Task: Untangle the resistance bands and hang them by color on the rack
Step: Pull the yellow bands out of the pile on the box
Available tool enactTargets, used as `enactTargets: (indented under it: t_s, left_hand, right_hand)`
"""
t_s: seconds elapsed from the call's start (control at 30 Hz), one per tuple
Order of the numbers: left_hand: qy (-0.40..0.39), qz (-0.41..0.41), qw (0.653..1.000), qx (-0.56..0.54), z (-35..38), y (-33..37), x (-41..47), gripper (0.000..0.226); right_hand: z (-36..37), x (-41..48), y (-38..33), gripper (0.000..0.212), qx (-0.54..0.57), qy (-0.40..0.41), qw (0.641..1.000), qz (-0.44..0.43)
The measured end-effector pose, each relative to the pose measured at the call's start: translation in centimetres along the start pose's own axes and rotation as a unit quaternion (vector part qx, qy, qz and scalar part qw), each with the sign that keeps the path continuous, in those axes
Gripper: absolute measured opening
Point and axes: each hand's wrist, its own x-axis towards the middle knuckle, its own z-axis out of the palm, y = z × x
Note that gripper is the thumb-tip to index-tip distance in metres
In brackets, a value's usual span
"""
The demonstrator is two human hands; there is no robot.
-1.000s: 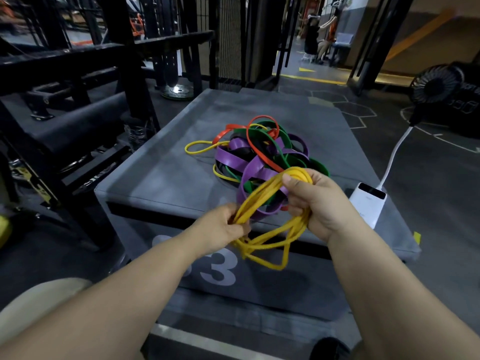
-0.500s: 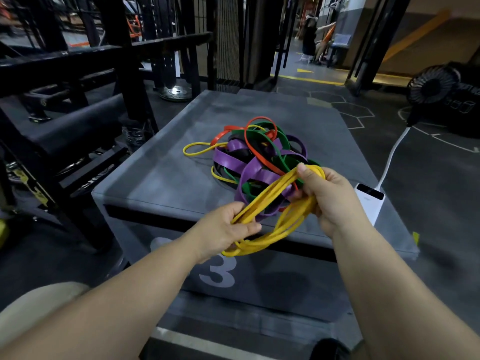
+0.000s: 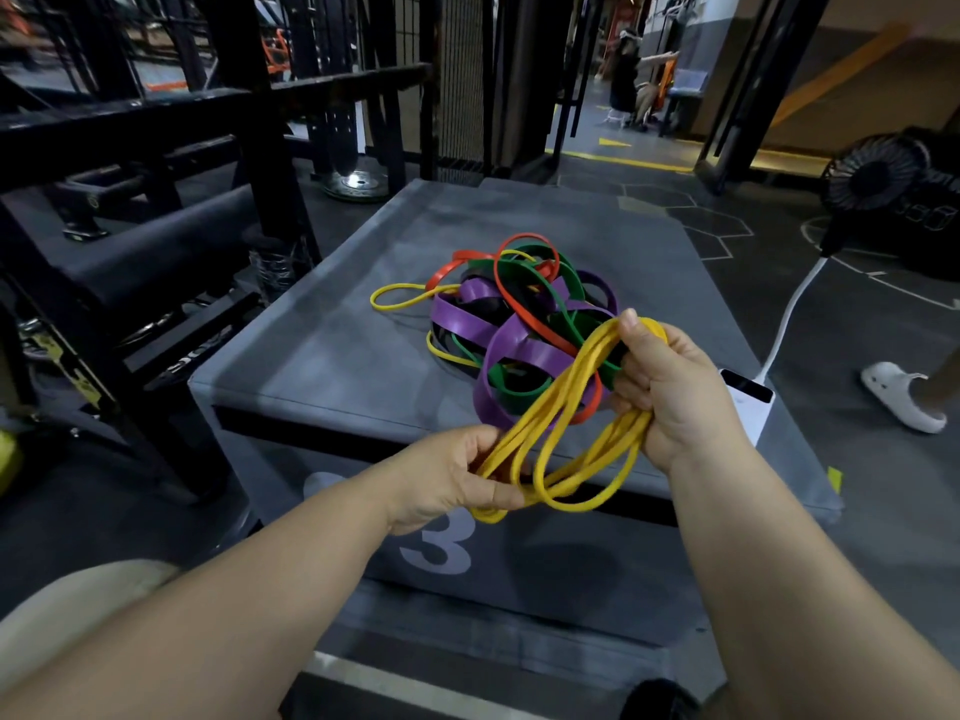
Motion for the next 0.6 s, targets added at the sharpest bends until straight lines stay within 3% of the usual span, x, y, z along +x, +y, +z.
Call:
enactTargets:
  t_s: [0.27, 0.4, 0.6]
  left_hand:
    - [0.072, 0.026, 0.997, -0.013, 0.1, -0.9, 0.4, 0.022]
    - [0.096, 0.013, 0.992, 0.080, 0.0, -1.1, 0.5, 0.022]
    - [0.055, 0.019, 0.990, 0.127, 0.3, -1.3, 0.2, 0.023]
  right_hand:
    - [-0.8, 0.7, -0.3, 0.019, -0.040, 0.018, 0.998, -0.043]
    - [-1.4, 1.0, 0.0, 0.020, -0.058, 0.026, 0.996, -0.063]
    - [-1.6, 1.1, 0.1, 0.020, -0.044, 0.059, 0.995, -0.067]
